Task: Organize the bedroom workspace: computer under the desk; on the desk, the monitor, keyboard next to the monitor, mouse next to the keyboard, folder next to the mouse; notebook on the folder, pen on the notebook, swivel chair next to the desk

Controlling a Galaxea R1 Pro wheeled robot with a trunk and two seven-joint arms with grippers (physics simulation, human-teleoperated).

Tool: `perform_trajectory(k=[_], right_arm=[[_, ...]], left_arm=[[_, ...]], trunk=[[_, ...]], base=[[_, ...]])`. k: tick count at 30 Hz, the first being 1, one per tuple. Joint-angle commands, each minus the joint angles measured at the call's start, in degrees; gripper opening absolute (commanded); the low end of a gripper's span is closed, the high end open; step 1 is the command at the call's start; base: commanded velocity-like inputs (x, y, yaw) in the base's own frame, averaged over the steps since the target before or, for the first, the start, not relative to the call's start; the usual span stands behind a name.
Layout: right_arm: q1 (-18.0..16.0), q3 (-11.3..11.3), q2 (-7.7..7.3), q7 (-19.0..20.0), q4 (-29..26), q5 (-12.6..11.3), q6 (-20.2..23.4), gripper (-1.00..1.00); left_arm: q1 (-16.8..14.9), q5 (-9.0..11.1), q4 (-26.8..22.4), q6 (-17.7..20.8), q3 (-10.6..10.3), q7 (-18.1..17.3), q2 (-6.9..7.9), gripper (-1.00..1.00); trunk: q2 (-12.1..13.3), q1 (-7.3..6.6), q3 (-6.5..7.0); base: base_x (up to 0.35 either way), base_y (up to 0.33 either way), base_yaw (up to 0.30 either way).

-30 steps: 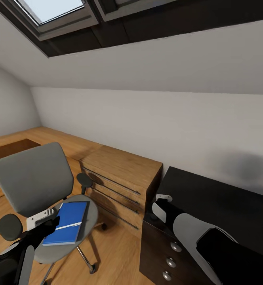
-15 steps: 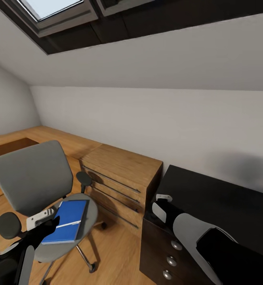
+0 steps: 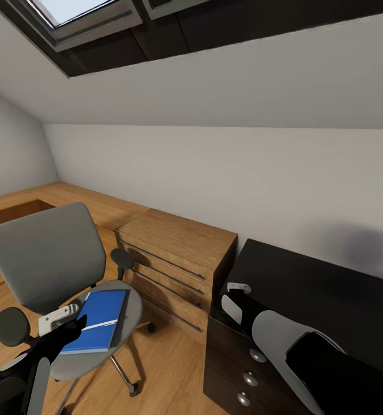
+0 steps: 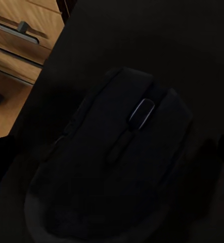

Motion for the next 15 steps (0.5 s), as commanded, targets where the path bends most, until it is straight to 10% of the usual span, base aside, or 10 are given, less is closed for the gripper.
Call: perform_trajectory(k=[1,8,9,15], right_arm=[[-0.02,0.4,0.0,-0.34,-0.02,-0.24,0.4,1.0],[-0.02,0.43,0.0,-0.39,-0.02,-0.24,0.4,1.0],[-0.02,0.44,0.0,-0.41,-0.02,-0.24,0.42,-1.0],[-0.02,0.4,0.0,-0.43,-0.02,-0.24,0.57,-1.0]], left_arm=[[-0.05,0.52,-0.08,0.31,0.08,0.2,-0.04,1.0],[-0.05,0.52,-0.08,0.31,0.08,0.2,-0.04,1.0],[-0.05,0.52,-0.08,0.31,0.08,0.2,-0.04,1.0],[-0.05,0.52,-0.08,0.31,0.08,0.2,-0.04,1.0]], trunk=[[-0.03,0.0,-0.07],[-0.03,0.0,-0.07],[-0.03,0.0,-0.07],[-0.03,0.0,-0.07]], base=[[0.0,0.0,0.0],[0.0,0.0,0.0],[0.0,0.0,0.0],[0.0,0.0,0.0]])
